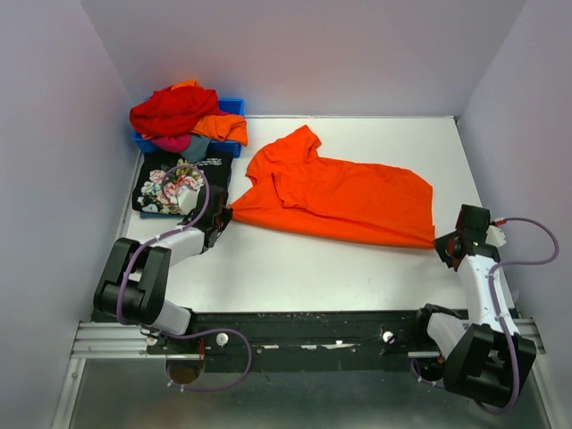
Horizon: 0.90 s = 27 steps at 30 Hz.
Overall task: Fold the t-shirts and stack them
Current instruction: Fold the flattened tshirt in 1/3 of the way
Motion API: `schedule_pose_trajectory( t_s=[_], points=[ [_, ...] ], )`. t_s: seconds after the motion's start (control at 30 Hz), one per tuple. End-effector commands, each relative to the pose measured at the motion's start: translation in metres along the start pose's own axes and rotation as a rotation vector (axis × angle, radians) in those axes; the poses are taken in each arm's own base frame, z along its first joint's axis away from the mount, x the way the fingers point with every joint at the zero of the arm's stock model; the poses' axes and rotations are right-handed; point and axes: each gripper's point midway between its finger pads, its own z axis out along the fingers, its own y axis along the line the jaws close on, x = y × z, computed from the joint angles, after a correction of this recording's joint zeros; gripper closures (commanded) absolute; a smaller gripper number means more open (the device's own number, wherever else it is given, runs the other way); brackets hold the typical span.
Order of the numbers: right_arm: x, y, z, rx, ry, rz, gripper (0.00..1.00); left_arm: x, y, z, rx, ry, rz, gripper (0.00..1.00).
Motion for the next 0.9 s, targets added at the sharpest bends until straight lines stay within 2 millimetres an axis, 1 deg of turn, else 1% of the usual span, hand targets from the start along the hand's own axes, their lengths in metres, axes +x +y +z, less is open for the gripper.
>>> schedule_pose_trajectory(
  t_s=[0.0, 0.07, 0.13, 0.2, 0.23, 0.3, 0.4, 0.43, 0.47, 0.5, 0.53, 0.57, 0.6, 0.63, 0.7, 0.73, 0.8, 0.83, 0.87],
  points=[
    [0.011, -0.014, 0.006, 0.045, 0.044, -0.034, 0.99, 0.002, 0.017, -0.004, -0.050, 0.004, 0.003, 1.00],
    [0.017, -0.015, 0.009, 0.052, 0.077, -0.037, 0.99, 0.003, 0.013, -0.005, -0.039, 0.009, 0.008, 1.00],
    [0.017, -0.012, 0.011, 0.054, 0.087, -0.038, 0.99, 0.000, 0.000, -0.006, -0.012, 0.002, 0.008, 1.00],
    [0.010, -0.004, 0.007, 0.047, 0.094, -0.032, 0.99, -0.009, -0.025, -0.009, 0.029, -0.007, -0.002, 1.00],
    [0.002, 0.003, 0.003, 0.036, 0.091, -0.025, 0.99, -0.014, -0.039, -0.011, 0.048, -0.010, -0.004, 1.00],
    [-0.017, 0.013, -0.007, 0.019, 0.075, -0.001, 0.99, -0.032, -0.076, -0.022, 0.096, -0.038, -0.008, 1.00],
    [-0.050, 0.027, -0.030, -0.045, 0.025, 0.048, 0.99, -0.065, -0.122, -0.051, 0.152, -0.111, 0.006, 1.00],
    [-0.058, 0.030, -0.037, -0.065, 0.002, 0.056, 0.99, -0.073, -0.132, -0.061, 0.170, -0.125, 0.006, 1.00],
    [-0.063, 0.030, -0.042, -0.073, -0.014, 0.055, 0.99, -0.079, -0.135, -0.067, 0.176, -0.140, 0.009, 1.00],
    [-0.065, 0.030, -0.047, -0.081, -0.028, 0.053, 0.99, -0.082, -0.134, -0.073, 0.174, -0.151, 0.017, 1.00],
    [-0.064, 0.028, -0.049, -0.083, -0.030, 0.045, 0.99, -0.081, -0.127, -0.076, 0.165, -0.152, 0.026, 1.00],
    [-0.058, 0.024, -0.047, -0.081, -0.018, 0.036, 0.99, -0.077, -0.115, -0.075, 0.148, -0.142, 0.028, 1.00],
    [-0.050, 0.021, -0.045, -0.082, 0.003, 0.025, 0.99, -0.069, -0.100, -0.073, 0.126, -0.128, 0.025, 1.00],
    [-0.038, 0.015, -0.040, -0.078, 0.038, 0.017, 0.99, -0.061, -0.084, -0.070, 0.104, -0.109, 0.020, 1.00],
    [-0.013, 0.006, -0.031, -0.076, 0.120, -0.001, 0.99, -0.043, -0.046, -0.065, 0.061, -0.071, 0.017, 1.00],
    [0.001, -0.004, -0.026, -0.060, 0.156, -0.010, 0.99, -0.035, -0.025, -0.063, 0.032, -0.059, 0.020, 1.00],
    [0.013, -0.015, -0.022, -0.037, 0.176, -0.022, 0.99, -0.027, 0.007, -0.065, -0.009, -0.056, 0.036, 1.00],
    [0.016, -0.020, -0.021, -0.027, 0.175, -0.028, 0.99, -0.022, 0.027, -0.067, -0.042, -0.052, 0.044, 1.00],
    [0.018, -0.024, -0.021, -0.024, 0.168, -0.030, 0.99, -0.019, 0.041, -0.070, -0.058, -0.051, 0.056, 1.00]
  ],
)
